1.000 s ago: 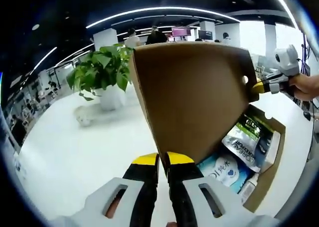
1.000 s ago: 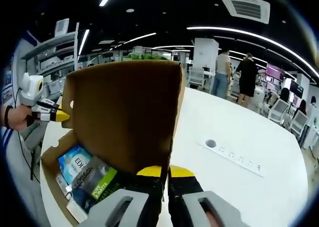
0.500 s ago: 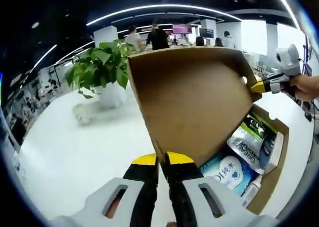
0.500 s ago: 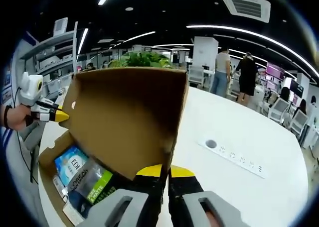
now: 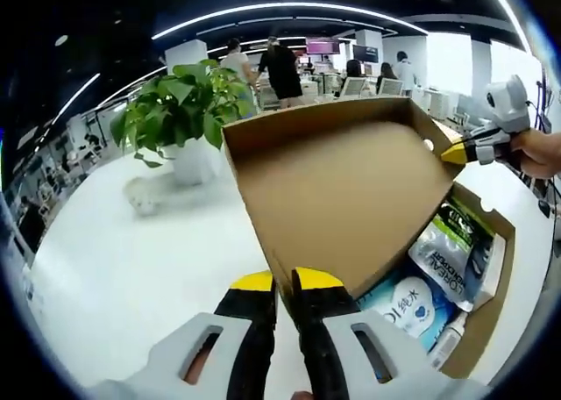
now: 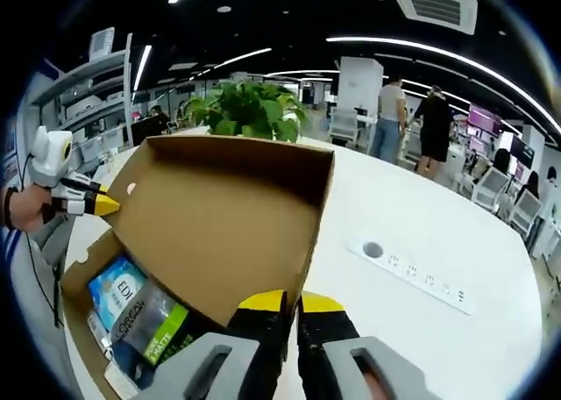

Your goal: Operate the shoe box by opening the lid, removing the specified soft item, and placing it in the target area until the item is outside and the box remains undamaged.

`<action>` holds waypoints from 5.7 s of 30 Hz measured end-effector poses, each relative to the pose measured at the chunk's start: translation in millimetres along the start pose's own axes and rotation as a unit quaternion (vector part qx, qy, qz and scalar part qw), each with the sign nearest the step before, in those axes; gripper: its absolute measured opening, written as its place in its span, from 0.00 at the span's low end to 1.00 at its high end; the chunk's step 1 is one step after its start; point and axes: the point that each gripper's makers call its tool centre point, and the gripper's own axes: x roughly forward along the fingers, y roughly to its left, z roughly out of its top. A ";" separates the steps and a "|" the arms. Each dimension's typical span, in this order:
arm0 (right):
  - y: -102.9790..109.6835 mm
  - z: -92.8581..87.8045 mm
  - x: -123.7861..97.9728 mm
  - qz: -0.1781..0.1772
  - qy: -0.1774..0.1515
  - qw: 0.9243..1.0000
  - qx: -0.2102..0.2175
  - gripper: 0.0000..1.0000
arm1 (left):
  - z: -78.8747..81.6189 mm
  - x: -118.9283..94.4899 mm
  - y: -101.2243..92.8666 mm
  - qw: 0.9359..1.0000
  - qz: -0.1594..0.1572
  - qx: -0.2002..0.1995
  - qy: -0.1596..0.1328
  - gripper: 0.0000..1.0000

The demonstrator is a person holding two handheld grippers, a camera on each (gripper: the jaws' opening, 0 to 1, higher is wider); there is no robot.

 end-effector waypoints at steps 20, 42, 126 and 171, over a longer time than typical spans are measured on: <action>-2.3 -9.9 17.3 -0.003 0.034 0.999 0.009 0.01 | -6.0 15.3 0.9 0.999 0.019 0.034 0.021 0.10; -3.8 -19.8 28.7 -0.003 0.057 0.998 0.013 0.03 | -13.8 26.8 1.5 0.998 0.025 0.032 0.047 0.12; 32.7 -93.5 -154.5 -0.004 -0.032 0.995 0.096 0.36 | -33.3 -53.9 -141.4 0.986 -0.155 -0.064 0.022 0.33; 69.0 -124.7 -197.2 -0.011 -0.045 0.992 0.115 0.35 | -56.9 -5.2 -194.7 0.950 -0.235 -0.177 0.099 0.32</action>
